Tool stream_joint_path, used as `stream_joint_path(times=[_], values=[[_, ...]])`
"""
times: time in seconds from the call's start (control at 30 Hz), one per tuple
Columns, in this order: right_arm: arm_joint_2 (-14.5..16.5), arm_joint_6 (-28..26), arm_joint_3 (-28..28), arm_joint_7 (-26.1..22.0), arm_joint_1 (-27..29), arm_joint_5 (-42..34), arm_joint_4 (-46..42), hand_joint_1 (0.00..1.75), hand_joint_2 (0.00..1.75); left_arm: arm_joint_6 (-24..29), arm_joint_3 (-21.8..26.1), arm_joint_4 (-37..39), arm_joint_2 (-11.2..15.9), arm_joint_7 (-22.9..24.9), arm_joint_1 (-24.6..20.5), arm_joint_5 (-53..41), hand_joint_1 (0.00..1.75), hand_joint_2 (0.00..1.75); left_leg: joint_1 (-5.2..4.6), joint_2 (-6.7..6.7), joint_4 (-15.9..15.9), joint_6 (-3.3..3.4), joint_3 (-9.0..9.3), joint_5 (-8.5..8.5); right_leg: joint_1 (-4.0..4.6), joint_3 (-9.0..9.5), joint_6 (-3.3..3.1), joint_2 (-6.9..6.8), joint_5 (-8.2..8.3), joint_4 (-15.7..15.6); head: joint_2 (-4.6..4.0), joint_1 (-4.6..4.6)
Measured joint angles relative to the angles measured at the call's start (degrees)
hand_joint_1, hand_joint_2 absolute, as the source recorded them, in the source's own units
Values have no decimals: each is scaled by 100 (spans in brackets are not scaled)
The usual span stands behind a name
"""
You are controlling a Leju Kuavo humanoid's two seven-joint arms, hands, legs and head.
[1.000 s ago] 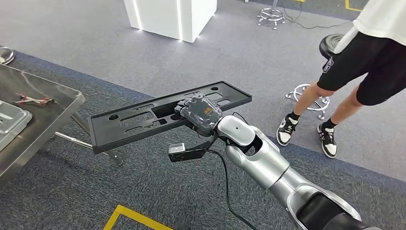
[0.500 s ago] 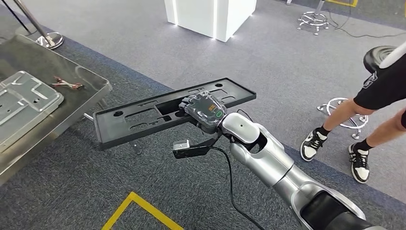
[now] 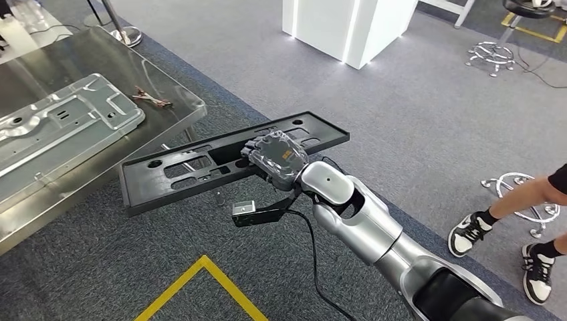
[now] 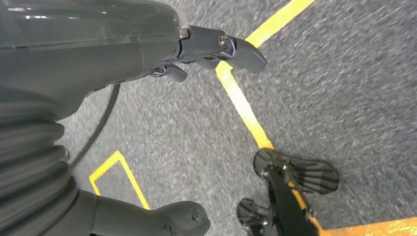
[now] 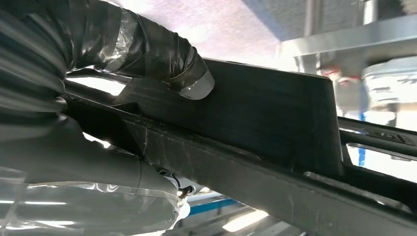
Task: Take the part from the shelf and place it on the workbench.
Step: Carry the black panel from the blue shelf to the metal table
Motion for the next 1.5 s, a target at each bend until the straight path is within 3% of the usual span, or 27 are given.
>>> stream_joint_path(times=[0.07,0.13,0.2,0.27,0.33,0.4,0.47,0.5,0.53,0.57,0.63,0.7,0.77,0.83,0.9,0.97,1.0,1.03,1.07,1.13,1.2,1.27,1.3,1.37,1.43,1.5], values=[[42,0,30,23,-8,30,29,175,175,-18,0,0,-1,-29,9,-24,0,175,16,-164,64,-39,-4,-31,-41,216,17,77,415,-549,0,0],[67,-2,47,38,-33,45,47,175,175,-33,0,0,-1,-54,4,-42,0,175,19,-303,163,-106,-52,-82,-86,509,21,313,685,-1214,0,-1],[79,-4,57,40,-47,51,55,175,175,-43,0,0,-1,-80,-3,-62,0,175,28,-415,211,-175,-118,-96,-87,591,-6,428,679,-1419,0,-2],[78,-3,63,40,-67,39,49,175,175,-49,0,1,-4,-106,27,-91,0,175,57,-496,208,-241,-154,-86,-78,599,-73,311,691,-1448,0,-1],[52,3,53,31,-102,-12,26,175,175,-52,0,2,-12,-120,64,-107,0,175,51,-297,397,-301,-244,-209,-91,636,-146,192,706,-1494,0,-3],[-18,24,18,-2,-122,-90,-17,175,175,-52,0,2,-19,-128,57,-109,0,175,46,44,1018,-346,-537,-520,-80,667,-191,65,697,-1515,0,-7],[-116,56,-13,-38,-127,-151,-46,175,175,-55,1,2,-20,-134,42,-109,0,175,68,184,1685,-370,-880,-741,-57,689,-209,-85,669,-1514,0,-7],[-153,71,-20,-50,-127,-167,-53,175,175,-57,2,2,-21,-134,46,-109,0,175,75,204,1789,-371,-941,-718,-51,705,-210,-152,652,-1514,0,-7],[-179,84,-23,-62,-129,-178,-63,175,175,-59,4,2,-21,-133,56,-109,0,175,77,224,1651,-364,-878,-579,-47,730,-207,-216,631,-1514,0,-7],[-190,96,-25,-69,-138,-181,-73,175,175,-60,9,2,-17,-131,64,-109,0,175,72,268,1309,-344,-707,-369,-43,762,-200,-276,608,-1514,0,-7],[-195,125,-25,-65,-179,-167,-87,175,175,-66,27,1,-9,-125,54,-107,0,175,9,491,537,-278,-320,-76,-22,822,-168,-388,561,-1517,0,-7],[-188,153,-21,-37,-227,-129,-82,175,175,-72,48,0,-4,-116,23,-105,0,175,-60,617,223,-210,-182,-54,10,846,-120,-501,534,-1529,0,-6],[-155,167,-10,-9,-255,-90,-69,175,175,-74,76,1,-4,-99,22,-105,0,175,-53,498,172,-150,-176,-45,25,870,-66,-603,509,-1552,0,-6],[-120,169,1,9,-287,-69,-53,175,175,-74,103,1,-5,-88,44,-105,0,175,-13,368,96,-82,-134,-10,11,835,-21,-423,385,-1405,0,-4],[-115,169,3,21,-326,-65,-42,175,175,-74,114,0,-7,-86,29,-107,0,175,8,250,55,-24,-104,10,-6,555,-4,-107,85,-817,0,-3],[-135,172,3,24,-337,-68,-26,175,175,-74,123,0,-12,-89,3,-113,0,175,11,95,65,3,-103,5,-9,145,5,-4,-147,-105,0,-3],[-152,176,3,24,-337,-75,-18,175,175,-74,128,0,-15,-91,1,-122,0,175,12,6,76,3,-101,-1,-12,22,11,4,-120,48,0,-3],[-177,181,2,21,-341,-89,-14,175,175,-74,131,0,-17,-93,5,-132,0,175,15,-81,93,-2,-97,-10,-17,-1,14,9,17,-13,0,-2],[-206,188,-2,12,-352,-111,-17,175,175,-74,133,0,-21,-95,12,-142,0,175,18,-165,114,-15,-93,-24,-27,79,13,34,242,-283,0,-2],[-290,203,-16,-15,-388,-174,-35,175,175,-72,134,0,-27,-103,17,-155,0,175,14,-319,187,-65,-113,-69,-69,346,6,250,637,-1020,0,-3],[-382,222,-40,-51,-410,-243,-70,175,175,-67,137,0,-29,-122,17,-162,0,175,16,-445,240,-126,-171,-97,-90,481,-7,433,740,-1384,0,-3],[-455,240,-66,-82,-417,-298,-111,175,175,-65,144,0,-23,-142,40,-165,0,175,34,-557,226,-197,-206,-89,-79,504,-54,371,726,-1418,0,-2],[-481,246,-77,-89,-421,-316,-131,175,175,-68,149,1,-26,-148,63,-165,0,175,32,-522,237,-232,-208,-97,-82,531,-89,313,734,-1452,0,-3],[-528,254,-96,-96,-430,-334,-168,175,175,-73,160,3,-23,-153,84,-166,0,175,20,-214,499,-305,-316,-262,-104,598,-155,191,748,-1521,0,-8],[-574,257,-105,-101,-426,-354,-193,175,175,-77,180,4,-23,-154,61,-166,0,175,42,128,1167,-371,-633,-597,-82,639,-193,61,729,-1539,0,-13],[-615,263,-105,-107,-410,-369,-198,175,175,-88,203,4,-24,-146,42,-166,0,175,74,205,1716,-405,-927,-765,-61,663,-207,-87,697,-1537,0,-13]])
